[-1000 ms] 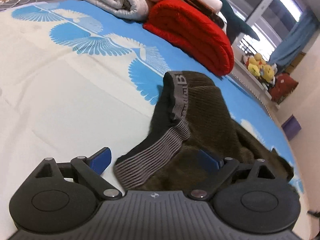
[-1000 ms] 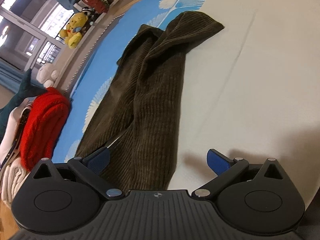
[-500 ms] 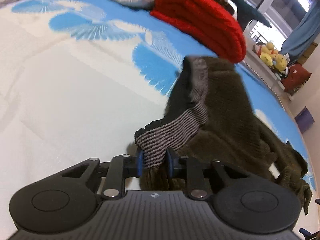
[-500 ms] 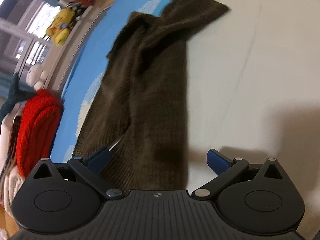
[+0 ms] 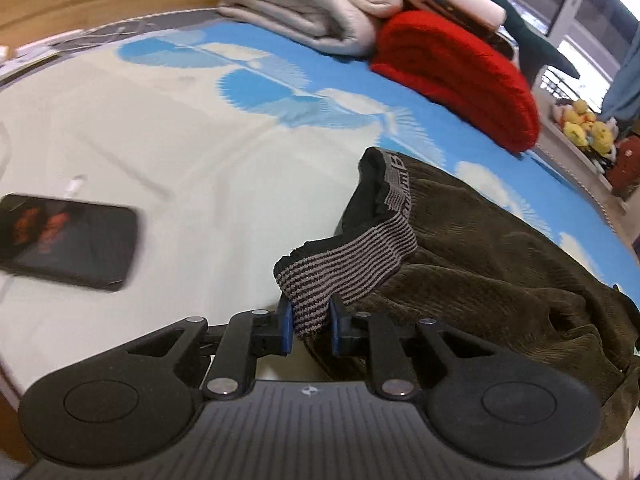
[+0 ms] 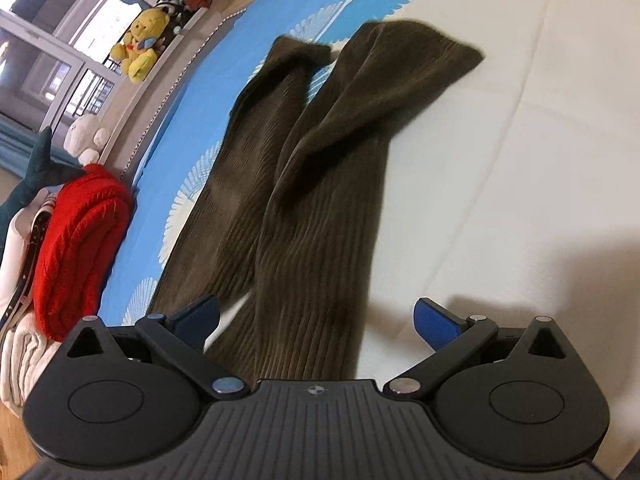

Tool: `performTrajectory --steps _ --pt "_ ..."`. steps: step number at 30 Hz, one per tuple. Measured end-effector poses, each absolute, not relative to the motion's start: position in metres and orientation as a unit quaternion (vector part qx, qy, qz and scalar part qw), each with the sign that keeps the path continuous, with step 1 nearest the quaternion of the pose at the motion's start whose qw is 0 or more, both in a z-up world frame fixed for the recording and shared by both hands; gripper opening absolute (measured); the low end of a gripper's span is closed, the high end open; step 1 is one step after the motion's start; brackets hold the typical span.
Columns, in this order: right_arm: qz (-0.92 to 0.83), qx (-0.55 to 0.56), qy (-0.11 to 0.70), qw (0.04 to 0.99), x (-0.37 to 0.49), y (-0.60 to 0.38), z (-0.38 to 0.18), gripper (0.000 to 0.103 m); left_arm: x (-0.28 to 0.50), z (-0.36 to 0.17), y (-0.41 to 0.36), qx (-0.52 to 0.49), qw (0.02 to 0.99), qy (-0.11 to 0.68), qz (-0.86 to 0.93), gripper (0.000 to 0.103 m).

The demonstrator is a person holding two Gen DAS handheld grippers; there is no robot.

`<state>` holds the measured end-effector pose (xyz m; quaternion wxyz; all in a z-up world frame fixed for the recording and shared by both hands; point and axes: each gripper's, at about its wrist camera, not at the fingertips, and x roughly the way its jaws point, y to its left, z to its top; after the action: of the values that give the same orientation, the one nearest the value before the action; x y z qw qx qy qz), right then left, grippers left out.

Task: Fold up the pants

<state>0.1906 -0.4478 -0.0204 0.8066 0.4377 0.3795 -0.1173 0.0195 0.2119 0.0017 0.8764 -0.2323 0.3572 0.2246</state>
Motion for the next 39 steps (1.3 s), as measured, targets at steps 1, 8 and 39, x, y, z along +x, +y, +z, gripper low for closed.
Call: performTrajectory --steps 1,8,39 --pt "-0.120 0.441 0.377 0.806 0.189 -0.448 -0.020 0.102 0.011 0.003 0.216 -0.229 0.875 0.359 0.229 0.019" --pt "-0.127 0.446 0.365 0.807 0.183 -0.450 -0.018 0.102 -0.006 -0.011 0.230 -0.230 0.863 0.382 0.238 0.021" --pt "-0.241 0.469 0.310 0.791 0.256 -0.531 -0.022 0.007 0.019 -0.023 0.212 -0.165 0.857 0.407 0.272 0.045"
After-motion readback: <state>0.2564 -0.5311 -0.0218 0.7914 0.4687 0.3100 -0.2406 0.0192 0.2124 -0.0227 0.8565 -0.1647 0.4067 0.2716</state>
